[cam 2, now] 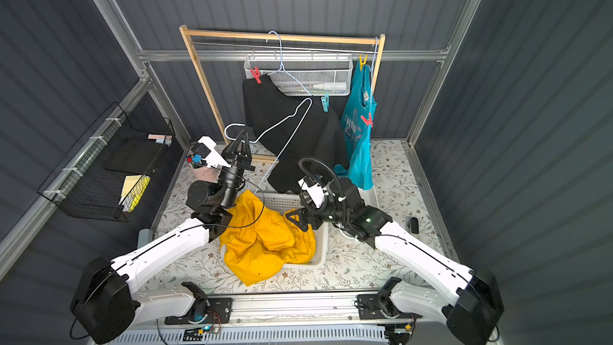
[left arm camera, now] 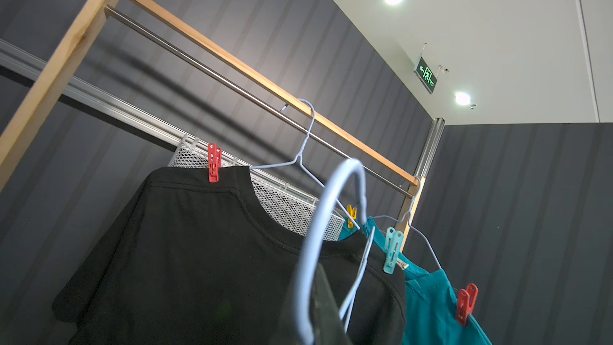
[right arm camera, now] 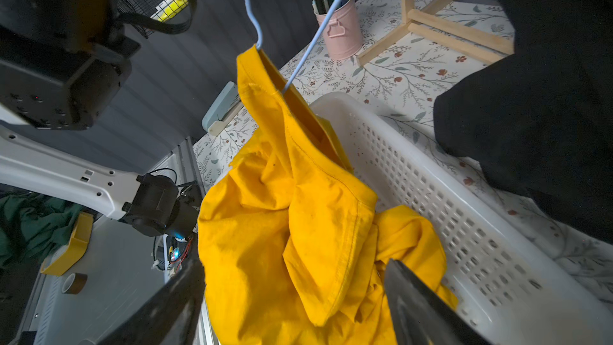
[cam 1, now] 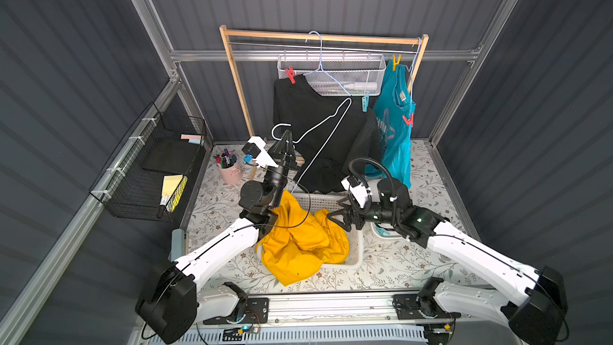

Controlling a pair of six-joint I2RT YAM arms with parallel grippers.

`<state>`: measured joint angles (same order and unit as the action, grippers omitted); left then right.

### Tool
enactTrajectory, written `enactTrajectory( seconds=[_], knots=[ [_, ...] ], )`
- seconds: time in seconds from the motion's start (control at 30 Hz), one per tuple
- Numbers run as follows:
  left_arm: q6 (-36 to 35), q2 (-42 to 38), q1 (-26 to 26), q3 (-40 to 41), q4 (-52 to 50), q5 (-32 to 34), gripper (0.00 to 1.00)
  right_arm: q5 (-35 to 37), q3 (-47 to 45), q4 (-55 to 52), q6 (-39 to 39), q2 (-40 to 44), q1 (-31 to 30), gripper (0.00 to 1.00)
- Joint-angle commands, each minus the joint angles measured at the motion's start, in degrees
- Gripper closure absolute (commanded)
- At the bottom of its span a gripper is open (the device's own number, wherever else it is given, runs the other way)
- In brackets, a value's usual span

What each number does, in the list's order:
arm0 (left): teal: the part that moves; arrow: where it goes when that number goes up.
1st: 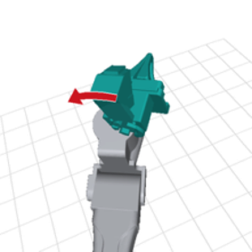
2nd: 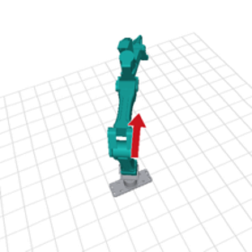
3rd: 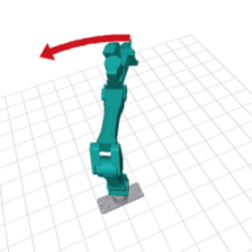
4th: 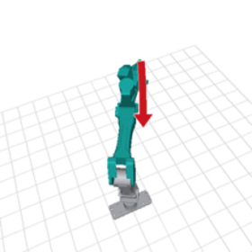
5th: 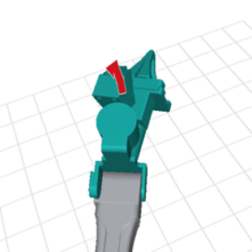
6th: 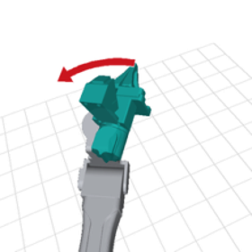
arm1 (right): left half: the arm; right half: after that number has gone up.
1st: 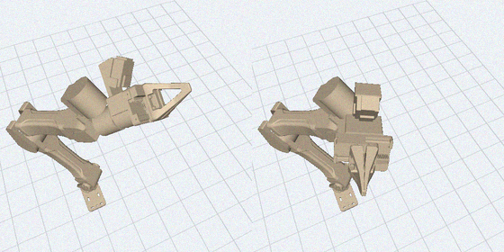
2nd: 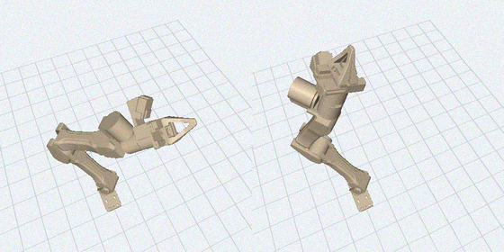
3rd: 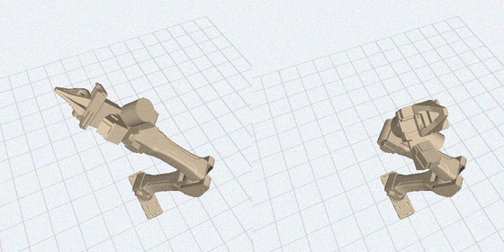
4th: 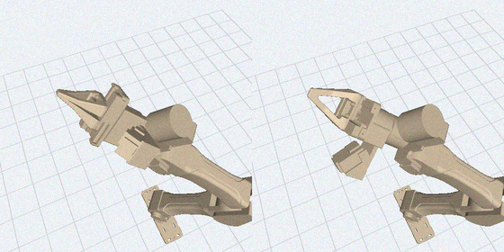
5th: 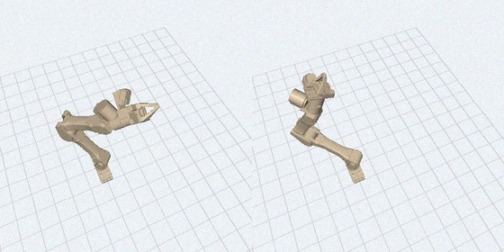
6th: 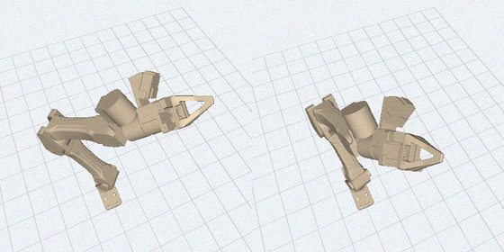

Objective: Remove the clothespins securing t-shirts to the hanger
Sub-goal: Remove the T-shirt from the hanger.

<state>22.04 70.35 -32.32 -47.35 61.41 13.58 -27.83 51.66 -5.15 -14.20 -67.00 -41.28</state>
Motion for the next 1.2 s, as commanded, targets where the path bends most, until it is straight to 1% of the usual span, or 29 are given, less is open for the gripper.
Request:
enactTrajectory(
  seconds=[0.0,0.13,0.3,0.47,0.7,0.8,0.9,0.97,1.03,1.1,1.17],
  knots=[
    [-1.2,-3.3,0.1,0.6,-3.5,1.3,1.0,-4.7,4.6,5.4,-2.2,-5.9,-1.3,0.15],
    [-0.5,-5.9,0.1,1.7,-6.0,1.8,1.0,-5.7,9.2,6.9,-1.5,-12.8,-3.8,0.16],
    [0.9,-7.6,0.1,1.4,-10.7,2.8,1.0,-8.1,14.2,8.5,-0.5,-19.7,-6.5,0.2],
    [1.5,-8.3,0.1,1.8,-11.0,3.7,1.0,-9.2,17.1,12.2,-0.1,-24.5,-8.1,0.25],
    [4.1,-8.0,0.1,1.9,-11.2,7.4,1.0,-7.1,12.9,28.2,-1.5,-28.6,-9.8,0.31],
    [4.7,-7.5,0.1,1.3,-11.9,7.7,1.0,-6.4,12.6,31.9,-1.8,-30.5,-10.5,0.39],
    [5.0,-7.4,0.1,1.0,-12.3,8.1,1.0,-5.6,12.8,33.1,-2.1,-32.0,-10.9,0.51],
    [5.0,-7.8,0.1,1.0,-13.2,9.2,1.0,-5.8,11.9,34.8,-2.8,-32.1,-11.0,0.63],
    [4.5,-8.1,0.1,1.0,-13.9,10.4,1.0,-5.4,10.3,36.4,-3.1,-31.5,-11.4,0.78],
    [4.3,-8.3,0.1,1.0,-14.2,11.4,1.0,-4.9,9.5,35.9,-3.1,-31.1,-11.9,0.89],
    [4.1,-8.1,0.1,0.7,-15.0,12.5,1.0,-5.3,9.0,35.0,-2.7,-30.7,-12.5,0.91]
  ],
)
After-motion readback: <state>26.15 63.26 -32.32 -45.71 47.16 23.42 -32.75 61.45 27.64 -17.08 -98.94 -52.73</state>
